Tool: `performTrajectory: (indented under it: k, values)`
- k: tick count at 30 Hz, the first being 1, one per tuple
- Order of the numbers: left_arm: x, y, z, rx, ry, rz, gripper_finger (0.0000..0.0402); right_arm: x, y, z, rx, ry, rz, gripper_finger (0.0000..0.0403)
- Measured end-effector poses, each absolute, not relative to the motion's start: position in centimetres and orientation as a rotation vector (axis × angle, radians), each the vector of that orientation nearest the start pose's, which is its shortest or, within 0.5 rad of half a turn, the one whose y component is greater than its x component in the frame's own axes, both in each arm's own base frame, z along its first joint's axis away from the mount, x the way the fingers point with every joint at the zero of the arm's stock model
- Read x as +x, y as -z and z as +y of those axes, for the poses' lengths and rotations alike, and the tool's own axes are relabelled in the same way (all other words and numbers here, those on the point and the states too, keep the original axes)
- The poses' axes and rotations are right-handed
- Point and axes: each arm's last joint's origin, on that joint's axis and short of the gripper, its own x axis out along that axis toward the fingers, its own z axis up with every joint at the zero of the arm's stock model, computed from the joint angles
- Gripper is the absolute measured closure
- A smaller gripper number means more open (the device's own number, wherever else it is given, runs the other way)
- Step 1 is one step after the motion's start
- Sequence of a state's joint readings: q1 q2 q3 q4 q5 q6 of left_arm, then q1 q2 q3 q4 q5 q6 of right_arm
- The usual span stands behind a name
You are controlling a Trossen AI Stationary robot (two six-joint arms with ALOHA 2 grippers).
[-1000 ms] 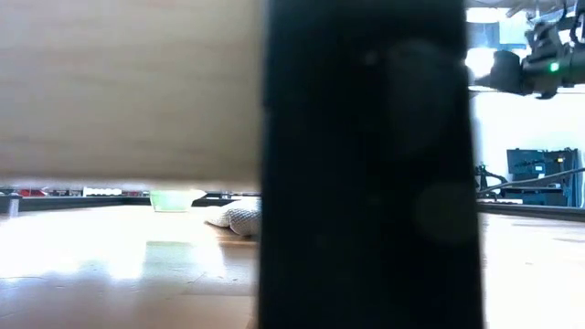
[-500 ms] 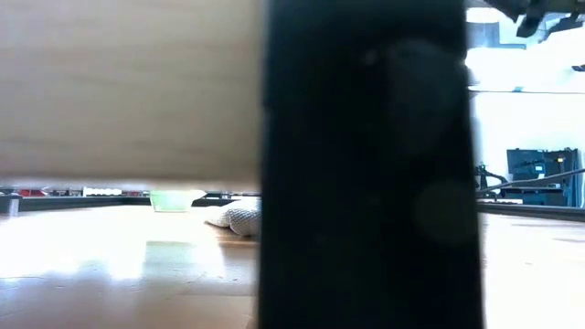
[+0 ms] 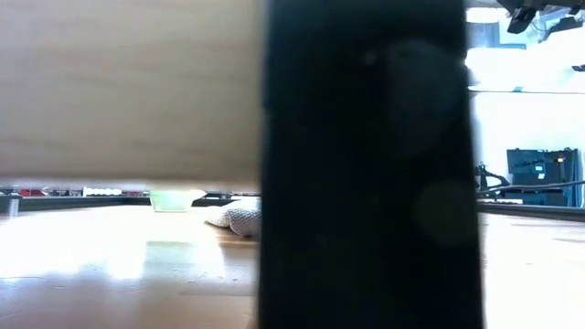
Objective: Stack small to large cups/mugs on shelf
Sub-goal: Put the pink mug on the shelf
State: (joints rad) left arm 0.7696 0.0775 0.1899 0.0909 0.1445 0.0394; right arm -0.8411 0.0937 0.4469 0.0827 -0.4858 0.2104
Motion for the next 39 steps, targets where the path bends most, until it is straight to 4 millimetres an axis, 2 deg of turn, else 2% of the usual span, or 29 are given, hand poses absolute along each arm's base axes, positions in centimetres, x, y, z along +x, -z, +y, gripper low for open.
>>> performTrajectory:
  k: [5,9,18,25,30,34,39]
  values:
    - [5.8,-26.7,4.5,0.23,-0.488,-0.256,0.0179,4.5,-30.5,-3.0,-0.034,0.314,-0.341,0.0257]
    - [5.3,-28.2,3.8,0.229,-0.448,-0.277,0.0179,4.6,-29.9,-3.3,0.005,0.361,-0.298,0.0257]
    - [5.6,-26.5,4.1,0.118,-0.443,-0.112,0.0179,5.1,-27.9,-4.5,0.261,0.546,-0.156,0.0274]
    - [5.6,-25.6,4.2,0.072,-0.459,-0.026,0.0179,6.2,-27.0,-5.5,0.445,0.537,-0.07,0.0295]
    - [5.6,-25.2,4.4,0.095,-0.522,0.015,0.0179,8.0,-26.3,-5.8,0.498,0.429,0.041,0.0301]
    - [5.5,-25.1,4.5,0.089,-0.55,0.034,0.0179,9.4,-26.7,-5.4,0.521,0.37,0.076,0.0302]
    - [5.5,-25.0,4.5,0.084,-0.55,0.038,0.0179,10.8,-28.7,-4.5,0.56,0.348,0.132,0.0302]
